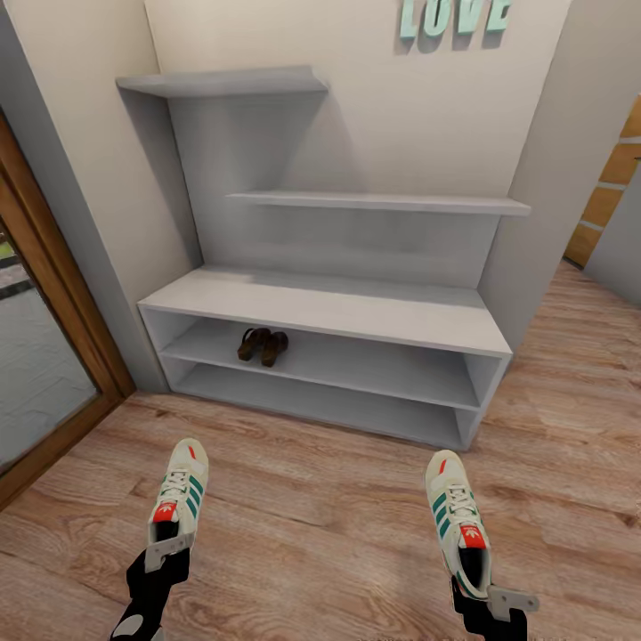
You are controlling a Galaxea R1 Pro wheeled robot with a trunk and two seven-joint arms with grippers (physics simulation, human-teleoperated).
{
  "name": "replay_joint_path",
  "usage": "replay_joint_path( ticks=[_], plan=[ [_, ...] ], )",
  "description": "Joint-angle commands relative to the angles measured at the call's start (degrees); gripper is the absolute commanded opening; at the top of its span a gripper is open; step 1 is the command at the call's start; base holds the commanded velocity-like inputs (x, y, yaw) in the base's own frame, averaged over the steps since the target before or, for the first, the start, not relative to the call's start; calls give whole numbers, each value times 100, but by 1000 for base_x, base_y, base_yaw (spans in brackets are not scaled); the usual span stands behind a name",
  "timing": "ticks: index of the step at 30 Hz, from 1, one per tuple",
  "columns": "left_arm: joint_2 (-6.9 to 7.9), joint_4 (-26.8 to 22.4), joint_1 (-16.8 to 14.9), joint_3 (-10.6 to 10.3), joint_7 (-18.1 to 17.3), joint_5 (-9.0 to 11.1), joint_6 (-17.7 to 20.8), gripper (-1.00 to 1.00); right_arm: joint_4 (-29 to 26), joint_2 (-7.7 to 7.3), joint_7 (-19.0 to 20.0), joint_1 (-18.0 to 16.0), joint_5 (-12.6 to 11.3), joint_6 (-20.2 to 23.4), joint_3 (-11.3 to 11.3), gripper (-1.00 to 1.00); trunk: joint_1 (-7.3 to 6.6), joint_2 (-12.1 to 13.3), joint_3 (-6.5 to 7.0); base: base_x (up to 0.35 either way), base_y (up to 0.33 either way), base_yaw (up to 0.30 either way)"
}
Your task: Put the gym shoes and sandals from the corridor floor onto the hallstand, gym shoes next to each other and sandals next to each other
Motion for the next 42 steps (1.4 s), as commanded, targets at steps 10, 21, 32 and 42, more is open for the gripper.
replay_joint_path(
  ticks=[10, 21, 32, 42],
  plan=[
    [2, -1, -1, -15, -1, 48, -19, -100, 4, 4, -25, -5, -37, -13, 49, -100, -1, -2, -5, 0, 0, -300],
    [2, -1, -1, -12, -1, 47, -19, -100, -2, -40, -6, -5, -30, -13, 49, -100, -1, -2, -5, 0, 0, -21],
    [-16, 8, -6, -173, -1, 47, 67, -100, -22, -252, -66, -5, -102, -20, -77, -100, -1, -2, -5, 0, 0, 0],
    [-505, -372, -1001, -735, -5, 48, 2915, -100, -60, -2158, -60, -5, -1360, 531, -1629, -100, -1, -2, -5, 0, 0, 0]
  ],
)
